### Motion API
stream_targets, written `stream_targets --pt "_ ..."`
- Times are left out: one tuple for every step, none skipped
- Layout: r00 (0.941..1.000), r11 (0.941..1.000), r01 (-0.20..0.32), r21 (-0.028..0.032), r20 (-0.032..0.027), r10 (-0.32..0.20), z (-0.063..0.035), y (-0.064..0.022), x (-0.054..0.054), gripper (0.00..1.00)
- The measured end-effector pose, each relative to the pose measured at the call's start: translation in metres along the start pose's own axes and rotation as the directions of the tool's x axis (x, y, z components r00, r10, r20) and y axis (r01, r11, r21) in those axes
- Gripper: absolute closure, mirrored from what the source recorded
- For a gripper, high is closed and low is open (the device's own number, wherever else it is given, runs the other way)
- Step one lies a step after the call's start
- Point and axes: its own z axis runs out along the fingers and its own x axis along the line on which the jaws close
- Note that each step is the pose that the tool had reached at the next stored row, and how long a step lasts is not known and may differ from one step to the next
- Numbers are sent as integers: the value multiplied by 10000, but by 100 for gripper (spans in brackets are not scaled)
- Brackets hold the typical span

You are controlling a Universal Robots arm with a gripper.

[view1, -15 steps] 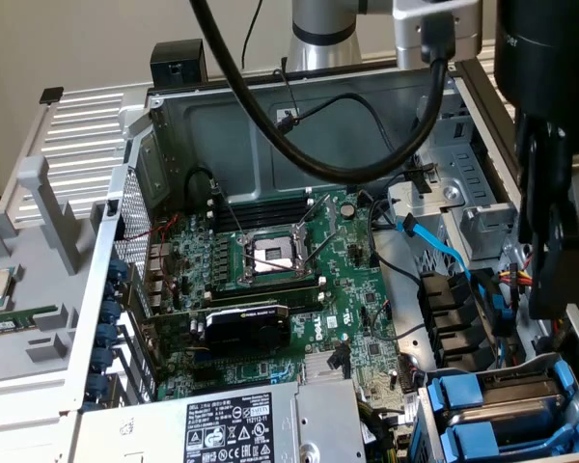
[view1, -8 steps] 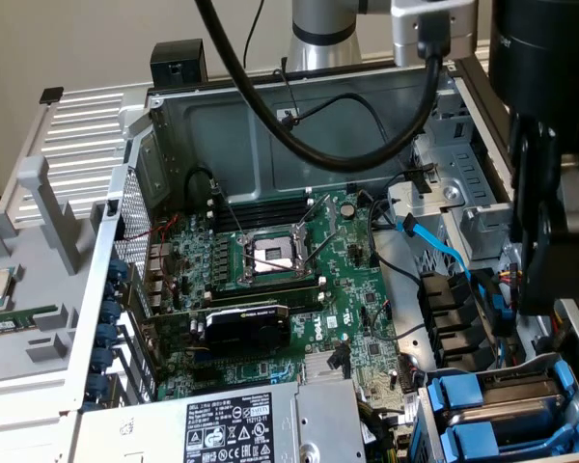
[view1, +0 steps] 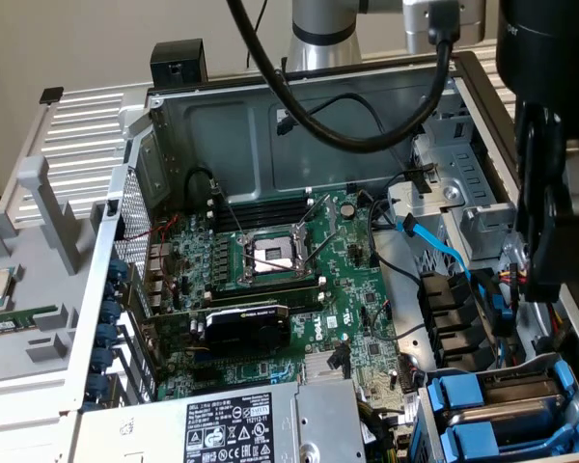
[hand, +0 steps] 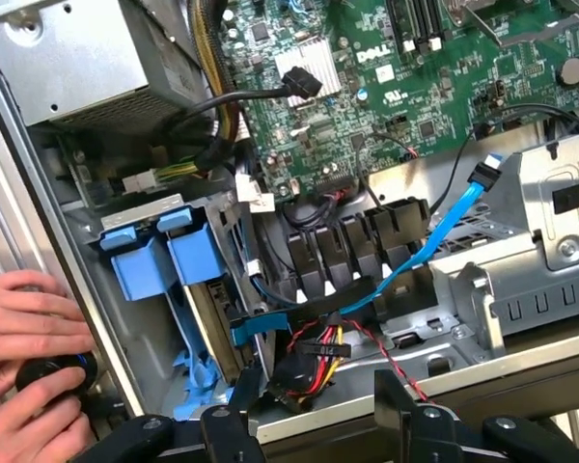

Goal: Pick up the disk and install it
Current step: 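Insert the first disk wire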

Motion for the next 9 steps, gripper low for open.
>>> stream_targets --pt "10000 10000 -93 1 -19 93 17 0 -1 41" --pt "9998 9998 -209 1 -40 209 36 2 -1 41" --pt "9994 9995 -330 2 -63 330 55 4 -2 41" --pt "9990 9990 -438 2 -83 438 73 6 -3 41" --pt "9985 9986 -529 1 -102 529 90 9 -4 41" --pt "9981 9981 -612 -6 -120 612 108 12 -6 41" --pt "9975 9976 -695 -15 -140 695 126 17 -7 41" --pt "9971 9972 -751 -32 -158 750 141 21 -12 41" --pt "9969 9971 -764 -51 -168 763 151 29 -29 41"
